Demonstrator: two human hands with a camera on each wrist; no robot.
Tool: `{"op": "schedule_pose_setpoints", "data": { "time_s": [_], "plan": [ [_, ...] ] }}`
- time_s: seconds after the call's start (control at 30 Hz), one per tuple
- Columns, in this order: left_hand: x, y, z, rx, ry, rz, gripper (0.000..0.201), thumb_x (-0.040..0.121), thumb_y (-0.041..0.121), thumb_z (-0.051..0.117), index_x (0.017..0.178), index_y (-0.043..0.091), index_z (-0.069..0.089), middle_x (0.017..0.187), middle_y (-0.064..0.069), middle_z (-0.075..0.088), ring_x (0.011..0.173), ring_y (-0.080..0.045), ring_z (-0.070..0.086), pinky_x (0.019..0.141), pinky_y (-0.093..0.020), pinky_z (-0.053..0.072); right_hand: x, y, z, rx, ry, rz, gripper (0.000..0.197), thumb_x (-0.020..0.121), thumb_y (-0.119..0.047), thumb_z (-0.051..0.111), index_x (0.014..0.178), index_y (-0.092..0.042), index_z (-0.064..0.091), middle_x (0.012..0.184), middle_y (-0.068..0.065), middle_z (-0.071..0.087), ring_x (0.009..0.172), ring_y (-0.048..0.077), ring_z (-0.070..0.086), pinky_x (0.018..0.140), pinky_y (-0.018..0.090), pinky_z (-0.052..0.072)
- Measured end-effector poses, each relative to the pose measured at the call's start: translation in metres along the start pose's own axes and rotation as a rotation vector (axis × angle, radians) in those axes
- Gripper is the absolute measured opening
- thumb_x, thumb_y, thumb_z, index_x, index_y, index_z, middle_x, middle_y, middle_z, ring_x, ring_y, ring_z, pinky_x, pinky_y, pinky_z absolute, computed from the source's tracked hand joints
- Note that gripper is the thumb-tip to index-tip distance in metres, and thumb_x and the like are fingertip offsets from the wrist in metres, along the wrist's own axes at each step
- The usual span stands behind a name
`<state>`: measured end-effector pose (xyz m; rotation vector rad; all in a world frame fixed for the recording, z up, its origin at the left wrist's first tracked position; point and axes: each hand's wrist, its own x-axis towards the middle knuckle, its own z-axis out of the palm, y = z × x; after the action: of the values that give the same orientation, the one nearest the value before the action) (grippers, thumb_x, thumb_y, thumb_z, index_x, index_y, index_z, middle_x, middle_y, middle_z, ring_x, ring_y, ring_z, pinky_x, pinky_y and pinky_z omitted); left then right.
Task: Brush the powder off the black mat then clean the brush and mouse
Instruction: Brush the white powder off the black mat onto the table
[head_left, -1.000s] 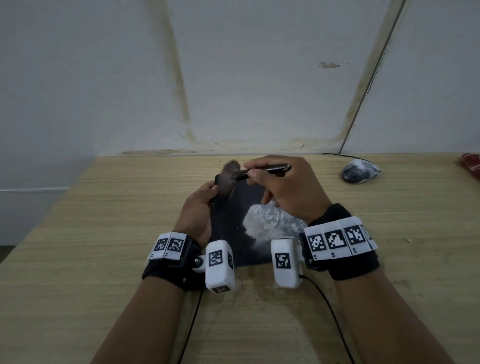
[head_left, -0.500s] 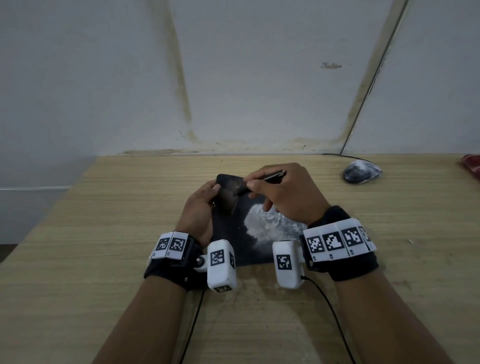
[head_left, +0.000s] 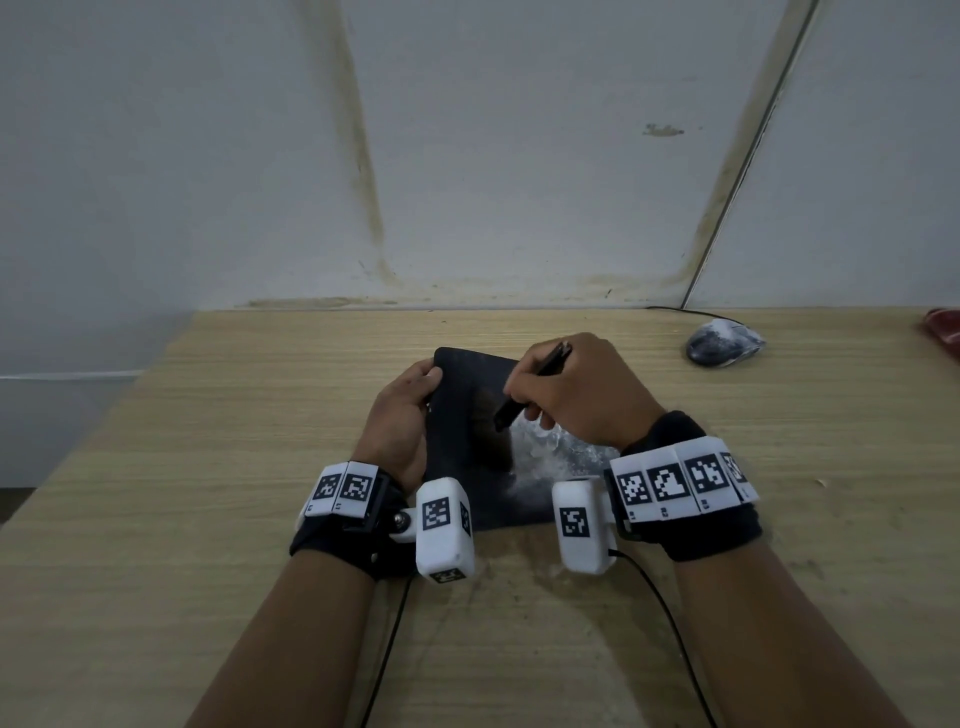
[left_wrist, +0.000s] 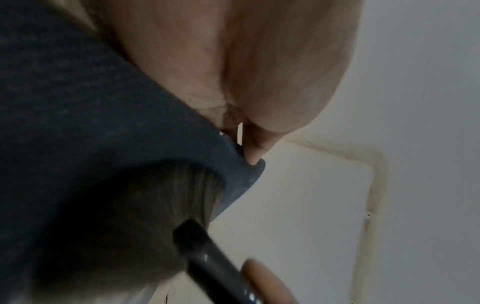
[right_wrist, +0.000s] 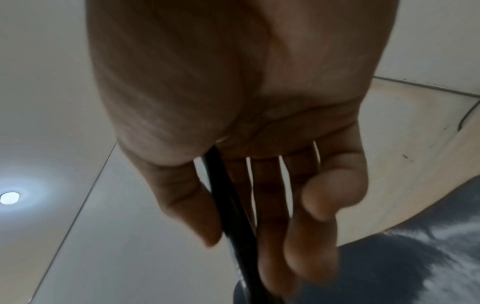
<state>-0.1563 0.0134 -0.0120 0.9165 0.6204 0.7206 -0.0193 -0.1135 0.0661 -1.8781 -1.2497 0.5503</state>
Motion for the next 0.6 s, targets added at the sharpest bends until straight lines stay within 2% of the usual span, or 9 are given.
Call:
{"op": "schedule_pose_setpoints", "data": {
  "time_s": [0.07, 0.13, 0.2, 0.3, 0.4, 0.5, 0.6],
  "plan": [
    [0.0, 0.001, 0.0, -0.004, -0.005, -0.006, 0.025, 0.101, 0.013, 0.043, 0.109, 0.008, 0.066, 0.102, -0.016, 0.07, 0.096, -0.031, 0.063, 0.1, -0.053, 0.045, 0.001, 0.0, -0.004, 0.059, 0.082, -0.013, 0.014, 0.083, -0.015, 0.068, 0.072, -0.01, 0.075, 0.063, 0.01, 0.071, 0.055, 0.018, 0.063, 0.061, 0.04, 0.056],
    [0.0, 0.001, 0.0, -0.016, -0.001, -0.009, 0.025, 0.101, 0.013, 0.044, 0.111, 0.007, 0.066, 0.103, -0.017, 0.069, 0.097, -0.031, 0.062, 0.099, -0.053, 0.045, 0.001, -0.002, -0.005, 0.17, 0.079, -0.04, 0.012, 0.083, -0.013, 0.068, 0.073, -0.009, 0.075, 0.065, 0.013, 0.072, 0.057, 0.022, 0.064, 0.059, 0.035, 0.052],
    [0.0, 0.001, 0.0, -0.02, 0.004, -0.011, 0.025, 0.1, 0.013, 0.044, 0.112, 0.006, 0.065, 0.106, -0.02, 0.067, 0.096, -0.032, 0.063, 0.097, -0.052, 0.046, 0.0, -0.005, -0.002, 0.181, -0.016, -0.053, 0.011, 0.084, -0.014, 0.069, 0.076, -0.012, 0.076, 0.067, 0.01, 0.073, 0.057, 0.025, 0.064, 0.056, 0.034, 0.051],
    [0.001, 0.001, 0.001, -0.013, 0.007, -0.005, 0.025, 0.102, 0.013, 0.042, 0.106, 0.007, 0.066, 0.099, -0.018, 0.069, 0.088, -0.031, 0.065, 0.088, -0.045, 0.049, 0.0, -0.004, 0.003, 0.027, -0.159, 0.002, 0.012, 0.085, -0.015, 0.068, 0.079, -0.012, 0.077, 0.066, 0.006, 0.074, 0.052, 0.016, 0.063, 0.052, 0.026, 0.051],
    [0.003, 0.001, 0.0, -0.012, 0.008, 0.011, 0.024, 0.102, 0.012, 0.042, 0.105, 0.008, 0.066, 0.097, -0.015, 0.07, 0.088, -0.028, 0.065, 0.084, -0.042, 0.051, 0.001, -0.001, -0.001, -0.023, -0.092, 0.058, 0.015, 0.082, -0.015, 0.066, 0.075, -0.004, 0.073, 0.062, 0.013, 0.071, 0.051, 0.015, 0.063, 0.057, 0.029, 0.054],
    [0.003, 0.0, 0.0, -0.007, 0.005, 0.012, 0.023, 0.101, 0.012, 0.043, 0.107, 0.007, 0.065, 0.095, -0.014, 0.07, 0.084, -0.026, 0.066, 0.077, -0.038, 0.054, 0.002, 0.001, -0.007, 0.061, 0.043, 0.027, 0.018, 0.081, -0.013, 0.066, 0.071, 0.002, 0.07, 0.06, 0.019, 0.068, 0.049, 0.018, 0.059, 0.053, 0.031, 0.049],
    [0.002, 0.0, 0.001, -0.015, -0.003, 0.006, 0.024, 0.101, 0.012, 0.043, 0.111, 0.005, 0.064, 0.103, -0.018, 0.068, 0.089, -0.029, 0.065, 0.086, -0.043, 0.05, 0.001, -0.003, -0.006, 0.189, -0.002, -0.01, 0.014, 0.084, -0.01, 0.068, 0.074, -0.001, 0.073, 0.063, 0.017, 0.071, 0.052, 0.023, 0.06, 0.054, 0.033, 0.049]
  ]
}}
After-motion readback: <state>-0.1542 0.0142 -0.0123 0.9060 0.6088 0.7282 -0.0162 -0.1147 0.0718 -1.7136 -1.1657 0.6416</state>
